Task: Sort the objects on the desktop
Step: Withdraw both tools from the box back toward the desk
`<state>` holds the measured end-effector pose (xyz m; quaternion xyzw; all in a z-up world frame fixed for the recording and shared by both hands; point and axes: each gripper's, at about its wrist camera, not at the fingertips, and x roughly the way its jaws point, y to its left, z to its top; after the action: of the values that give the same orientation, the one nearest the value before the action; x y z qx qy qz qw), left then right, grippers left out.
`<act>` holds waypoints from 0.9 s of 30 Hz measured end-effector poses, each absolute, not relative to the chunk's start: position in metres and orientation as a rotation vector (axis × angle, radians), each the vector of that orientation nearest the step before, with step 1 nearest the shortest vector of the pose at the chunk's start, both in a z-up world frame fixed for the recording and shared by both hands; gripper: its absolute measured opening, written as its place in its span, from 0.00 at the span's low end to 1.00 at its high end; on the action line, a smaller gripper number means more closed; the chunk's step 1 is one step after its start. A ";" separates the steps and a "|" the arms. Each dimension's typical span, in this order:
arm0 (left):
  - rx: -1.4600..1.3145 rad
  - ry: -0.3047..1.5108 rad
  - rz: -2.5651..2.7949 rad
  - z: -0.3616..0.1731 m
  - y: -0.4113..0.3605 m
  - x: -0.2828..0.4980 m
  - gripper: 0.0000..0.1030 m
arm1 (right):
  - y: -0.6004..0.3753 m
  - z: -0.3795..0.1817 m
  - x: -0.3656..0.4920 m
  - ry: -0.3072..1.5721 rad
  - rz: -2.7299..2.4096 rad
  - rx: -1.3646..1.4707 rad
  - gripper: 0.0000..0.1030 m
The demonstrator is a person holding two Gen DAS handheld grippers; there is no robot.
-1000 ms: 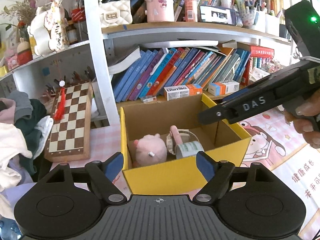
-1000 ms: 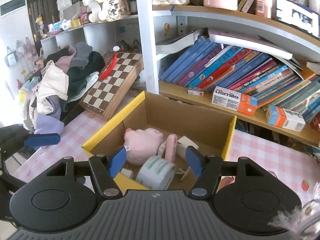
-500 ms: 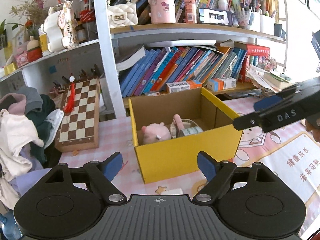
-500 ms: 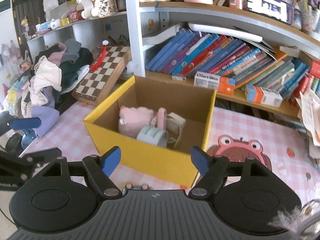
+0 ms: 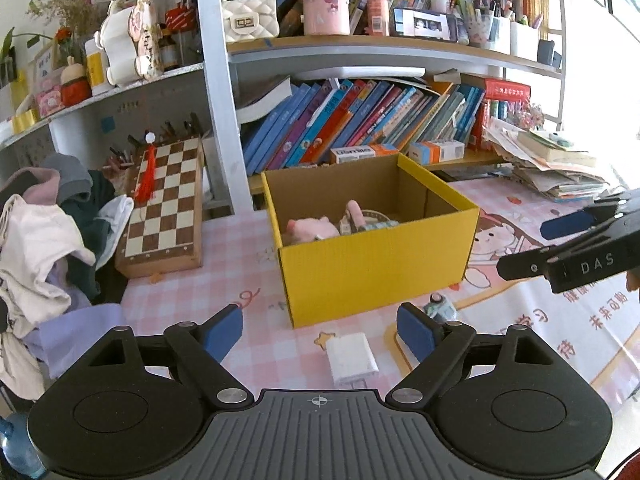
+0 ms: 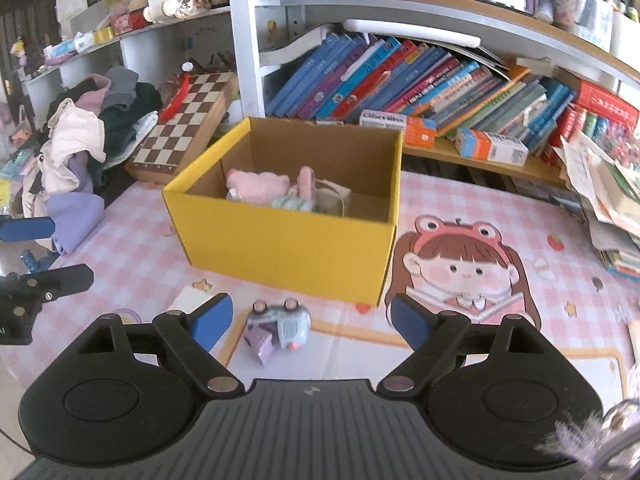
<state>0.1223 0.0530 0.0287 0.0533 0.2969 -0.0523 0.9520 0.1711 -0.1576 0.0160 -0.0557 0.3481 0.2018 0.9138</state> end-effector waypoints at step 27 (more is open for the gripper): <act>0.130 0.714 -0.078 -0.023 0.053 0.083 0.84 | -0.146 -0.036 0.098 0.777 0.295 -0.140 0.89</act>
<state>0.0827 0.0533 -0.0225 0.0634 0.3490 -0.0380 0.9342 0.0979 -0.1462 -0.0363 -0.0678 0.3771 0.1431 0.9125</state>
